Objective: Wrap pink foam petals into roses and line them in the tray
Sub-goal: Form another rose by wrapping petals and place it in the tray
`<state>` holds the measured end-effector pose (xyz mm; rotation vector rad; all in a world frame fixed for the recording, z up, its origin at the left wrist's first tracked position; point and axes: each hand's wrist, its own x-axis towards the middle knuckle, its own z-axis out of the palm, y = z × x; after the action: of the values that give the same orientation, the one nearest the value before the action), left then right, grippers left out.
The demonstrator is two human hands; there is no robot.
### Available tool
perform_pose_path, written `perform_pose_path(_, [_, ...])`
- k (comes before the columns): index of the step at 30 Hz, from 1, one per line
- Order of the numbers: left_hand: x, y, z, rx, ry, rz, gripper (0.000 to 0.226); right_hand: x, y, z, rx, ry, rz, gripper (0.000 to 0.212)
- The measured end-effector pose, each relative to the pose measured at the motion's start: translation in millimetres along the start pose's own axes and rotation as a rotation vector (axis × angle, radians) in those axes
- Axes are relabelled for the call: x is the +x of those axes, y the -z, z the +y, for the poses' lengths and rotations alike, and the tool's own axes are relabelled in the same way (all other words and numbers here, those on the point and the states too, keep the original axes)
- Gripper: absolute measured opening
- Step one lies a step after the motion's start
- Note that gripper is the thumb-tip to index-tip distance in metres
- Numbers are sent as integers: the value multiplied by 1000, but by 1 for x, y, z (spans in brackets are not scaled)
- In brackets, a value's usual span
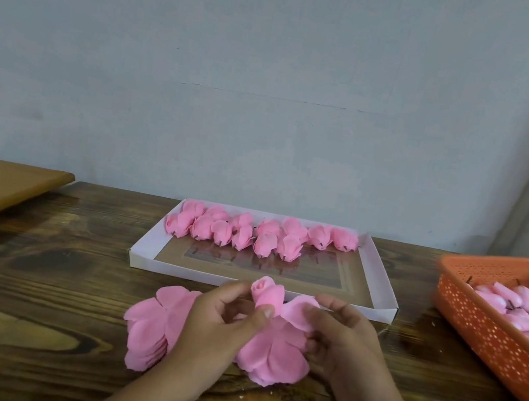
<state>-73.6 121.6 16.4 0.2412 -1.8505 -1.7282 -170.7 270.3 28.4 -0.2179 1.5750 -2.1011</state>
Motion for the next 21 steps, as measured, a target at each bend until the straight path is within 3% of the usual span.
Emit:
perform_pose_path(4, [-3, -3, -1, 107, -56, -47, 36, -3, -1, -3, -32, 121, 72, 26])
perform_pose_path(9, [-3, -3, -1, 212, -85, -80, 32, -11, -8, 0, -54, 289, 3, 23])
perform_pose_path(15, [-3, -5, -3, 201, -136, -65, 25, -20, -14, 0, -134, 379, -74, 47])
perform_pose_path(17, [-3, -5, -4, 203, -142, -74, 30, -21, -14, 1, -131, 382, -89, 43])
perform_pose_path(20, [-4, -5, -6, 197, -149, -82, 36, -20, -13, 2, -108, 365, -135, 11])
perform_pose_path(21, [-4, -5, -6, 187, -150, -79, 33, -20, -11, 3, -113, 360, -141, 15])
